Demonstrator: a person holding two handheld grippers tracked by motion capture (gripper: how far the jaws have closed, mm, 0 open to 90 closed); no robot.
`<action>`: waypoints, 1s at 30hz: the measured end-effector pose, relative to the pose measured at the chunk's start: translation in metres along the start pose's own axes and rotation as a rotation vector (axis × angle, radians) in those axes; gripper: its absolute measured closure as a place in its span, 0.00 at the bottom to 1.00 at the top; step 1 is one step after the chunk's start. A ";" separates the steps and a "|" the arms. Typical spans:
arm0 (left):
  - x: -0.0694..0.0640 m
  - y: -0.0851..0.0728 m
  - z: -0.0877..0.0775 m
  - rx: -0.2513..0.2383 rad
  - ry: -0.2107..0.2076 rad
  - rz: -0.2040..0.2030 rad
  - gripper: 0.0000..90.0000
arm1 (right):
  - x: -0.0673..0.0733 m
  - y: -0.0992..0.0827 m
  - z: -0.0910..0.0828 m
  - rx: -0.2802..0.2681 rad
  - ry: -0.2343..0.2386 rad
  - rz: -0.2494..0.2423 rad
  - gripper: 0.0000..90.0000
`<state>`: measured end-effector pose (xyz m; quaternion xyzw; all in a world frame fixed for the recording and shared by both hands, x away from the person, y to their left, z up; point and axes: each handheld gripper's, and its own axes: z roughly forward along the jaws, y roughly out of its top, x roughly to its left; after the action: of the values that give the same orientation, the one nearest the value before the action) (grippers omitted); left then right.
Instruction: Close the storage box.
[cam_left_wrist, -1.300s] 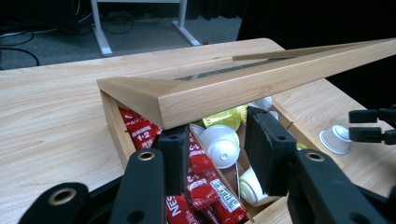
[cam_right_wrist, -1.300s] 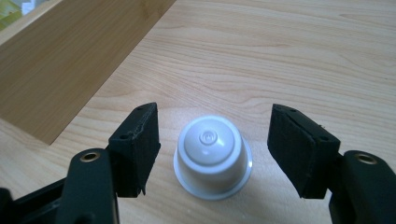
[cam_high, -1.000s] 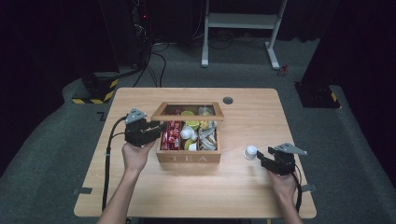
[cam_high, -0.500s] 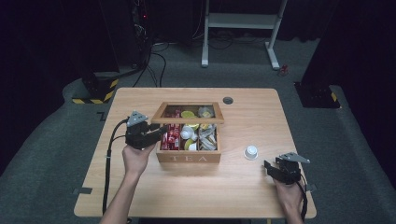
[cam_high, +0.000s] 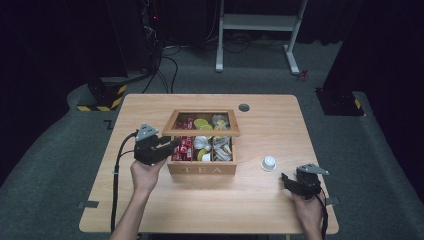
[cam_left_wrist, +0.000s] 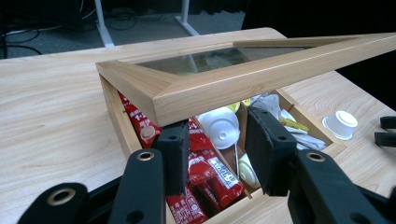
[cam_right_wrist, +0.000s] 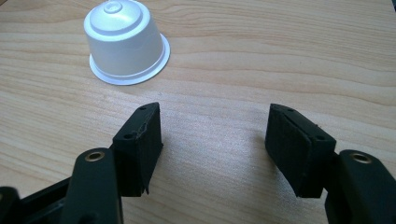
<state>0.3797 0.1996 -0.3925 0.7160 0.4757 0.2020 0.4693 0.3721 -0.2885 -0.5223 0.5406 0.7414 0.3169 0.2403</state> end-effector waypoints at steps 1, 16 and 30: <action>0.000 -0.001 0.000 0.000 0.002 0.000 0.67 | 0.000 0.000 0.000 -0.001 0.000 -0.002 0.40; -0.002 -0.022 0.003 0.024 -0.003 -0.011 0.67 | 0.000 0.000 0.000 0.000 -0.002 0.000 0.40; -0.004 -0.039 0.004 0.027 -0.010 -0.001 0.66 | 0.000 0.000 0.000 -0.001 0.000 0.001 0.39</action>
<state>0.3617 0.1980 -0.4276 0.7231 0.4763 0.1915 0.4620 0.3721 -0.2883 -0.5225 0.5405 0.7410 0.3176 0.2405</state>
